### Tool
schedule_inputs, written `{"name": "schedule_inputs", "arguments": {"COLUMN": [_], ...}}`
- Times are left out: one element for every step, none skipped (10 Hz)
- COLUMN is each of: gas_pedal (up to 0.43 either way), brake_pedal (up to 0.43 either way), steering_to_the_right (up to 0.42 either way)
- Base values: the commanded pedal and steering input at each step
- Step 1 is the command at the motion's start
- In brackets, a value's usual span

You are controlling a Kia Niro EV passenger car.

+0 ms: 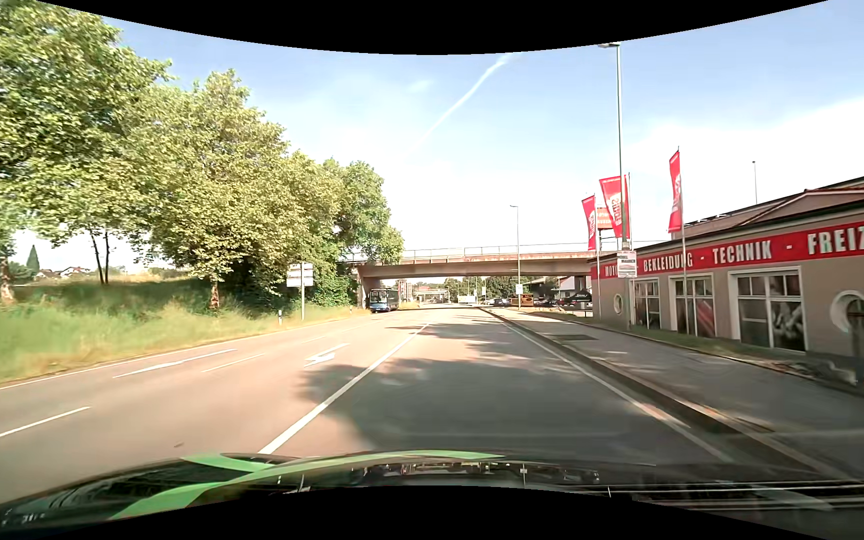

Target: Follow the waypoints while adhering to traffic rules and regulations

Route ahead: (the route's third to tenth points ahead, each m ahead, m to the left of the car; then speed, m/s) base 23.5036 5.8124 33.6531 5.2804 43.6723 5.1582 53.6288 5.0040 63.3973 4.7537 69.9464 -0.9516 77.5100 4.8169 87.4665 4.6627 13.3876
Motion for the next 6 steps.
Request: {"name": "schedule_inputs", "arguments": {"gas_pedal": [0.098,0.098,0.079,0.079,0.079,0.079], "brake_pedal": [0.0,0.0,0.0,0.0,0.0,0.0], "steering_to_the_right": [0.004,0.004,0.004,0.004,0.004,0.004]}}
